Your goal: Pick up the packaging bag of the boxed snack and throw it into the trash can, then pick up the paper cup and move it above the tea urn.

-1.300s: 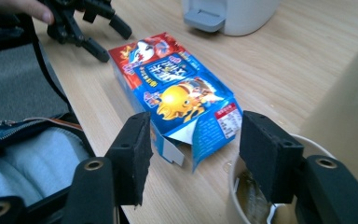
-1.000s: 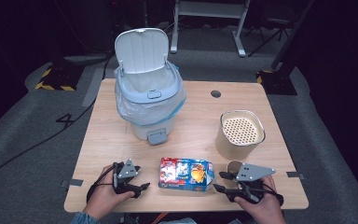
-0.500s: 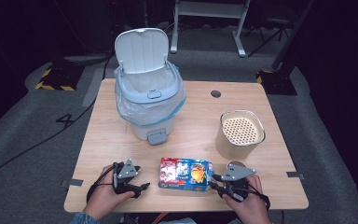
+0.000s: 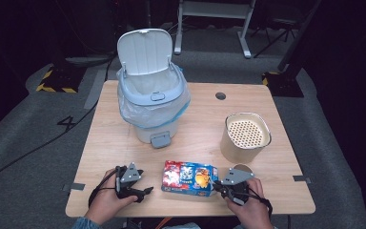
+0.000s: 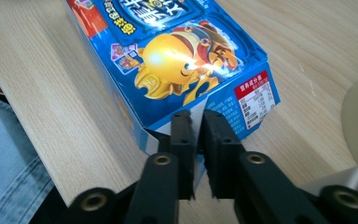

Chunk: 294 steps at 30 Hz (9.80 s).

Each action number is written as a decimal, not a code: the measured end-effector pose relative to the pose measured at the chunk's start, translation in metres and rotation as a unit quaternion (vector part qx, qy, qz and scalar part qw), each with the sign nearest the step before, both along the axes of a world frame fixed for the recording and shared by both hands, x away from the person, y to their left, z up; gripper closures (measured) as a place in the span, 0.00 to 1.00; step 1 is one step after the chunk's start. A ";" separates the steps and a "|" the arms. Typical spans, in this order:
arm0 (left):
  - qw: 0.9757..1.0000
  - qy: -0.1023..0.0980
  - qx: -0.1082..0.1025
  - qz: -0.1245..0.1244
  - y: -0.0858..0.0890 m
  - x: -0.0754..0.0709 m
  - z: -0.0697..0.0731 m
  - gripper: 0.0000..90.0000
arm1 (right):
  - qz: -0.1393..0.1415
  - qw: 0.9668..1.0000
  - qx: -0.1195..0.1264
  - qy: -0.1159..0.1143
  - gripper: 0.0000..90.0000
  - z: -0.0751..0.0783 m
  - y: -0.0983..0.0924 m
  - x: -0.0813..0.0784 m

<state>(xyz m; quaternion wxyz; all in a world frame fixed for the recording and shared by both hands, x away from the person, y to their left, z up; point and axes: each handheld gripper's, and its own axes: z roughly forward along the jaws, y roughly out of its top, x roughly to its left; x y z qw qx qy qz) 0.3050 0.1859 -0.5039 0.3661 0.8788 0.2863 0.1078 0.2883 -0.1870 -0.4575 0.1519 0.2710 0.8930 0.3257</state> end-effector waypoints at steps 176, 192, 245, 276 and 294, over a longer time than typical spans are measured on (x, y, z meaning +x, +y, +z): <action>1.000 0.000 0.002 -0.010 -0.004 0.001 0.000 0.26 | -0.031 0.949 0.270 -0.161 0.94 0.216 0.089 0.170; 1.000 0.000 0.002 -0.010 -0.004 0.001 0.000 0.26 | -0.032 0.948 0.265 -0.170 0.70 0.215 0.106 0.175; 1.000 -0.001 -0.002 0.004 -0.003 -0.001 0.000 0.32 | -0.047 0.968 0.208 -0.131 0.44 0.200 -0.034 0.111; 1.000 0.006 -0.017 0.018 0.000 -0.004 0.003 0.38 | -0.051 0.983 0.164 -0.072 0.33 0.122 -0.114 0.047; 1.000 0.003 -0.008 0.023 0.000 -0.002 0.000 0.33 | -0.055 0.986 0.149 -0.041 0.26 0.066 -0.154 -0.008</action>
